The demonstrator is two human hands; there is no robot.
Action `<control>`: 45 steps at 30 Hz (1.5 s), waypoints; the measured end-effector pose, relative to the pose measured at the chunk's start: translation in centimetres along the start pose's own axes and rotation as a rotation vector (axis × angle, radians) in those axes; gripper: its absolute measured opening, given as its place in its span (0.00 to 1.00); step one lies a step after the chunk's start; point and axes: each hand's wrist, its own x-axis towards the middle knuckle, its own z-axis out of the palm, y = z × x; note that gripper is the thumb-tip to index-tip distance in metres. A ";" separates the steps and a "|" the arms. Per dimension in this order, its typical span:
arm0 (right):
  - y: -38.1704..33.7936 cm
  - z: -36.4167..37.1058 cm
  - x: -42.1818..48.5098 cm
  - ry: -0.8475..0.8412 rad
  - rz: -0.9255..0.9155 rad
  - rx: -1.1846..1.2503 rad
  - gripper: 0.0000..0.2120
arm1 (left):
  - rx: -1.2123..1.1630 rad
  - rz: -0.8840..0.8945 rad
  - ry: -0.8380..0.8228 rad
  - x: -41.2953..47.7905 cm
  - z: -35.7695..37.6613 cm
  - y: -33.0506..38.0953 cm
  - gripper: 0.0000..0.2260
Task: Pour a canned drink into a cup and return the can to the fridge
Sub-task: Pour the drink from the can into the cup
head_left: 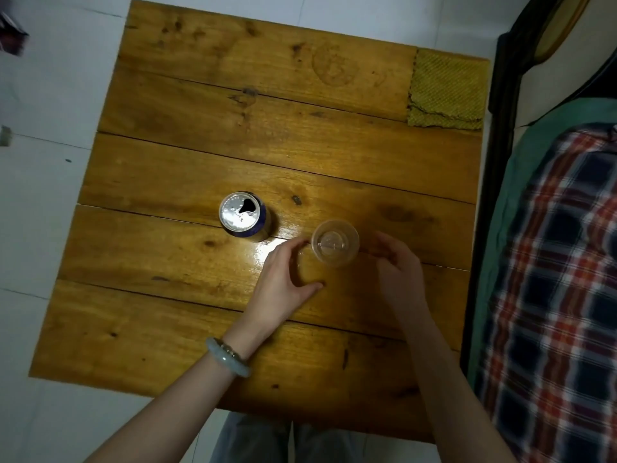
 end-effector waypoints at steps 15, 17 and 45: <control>-9.6 7.5 -7.5 -0.066 -0.418 0.048 0.24 | -0.151 -0.092 0.320 -3.2 -10.0 0.2 0.32; -8.8 9.8 -7.3 -0.134 -0.333 -0.041 0.29 | -0.079 -0.114 0.306 -2.3 -10.0 -0.7 0.35; -4.3 13.1 -2.9 -0.312 -0.126 0.014 0.33 | -0.110 0.001 0.309 2.3 -8.9 -2.6 0.33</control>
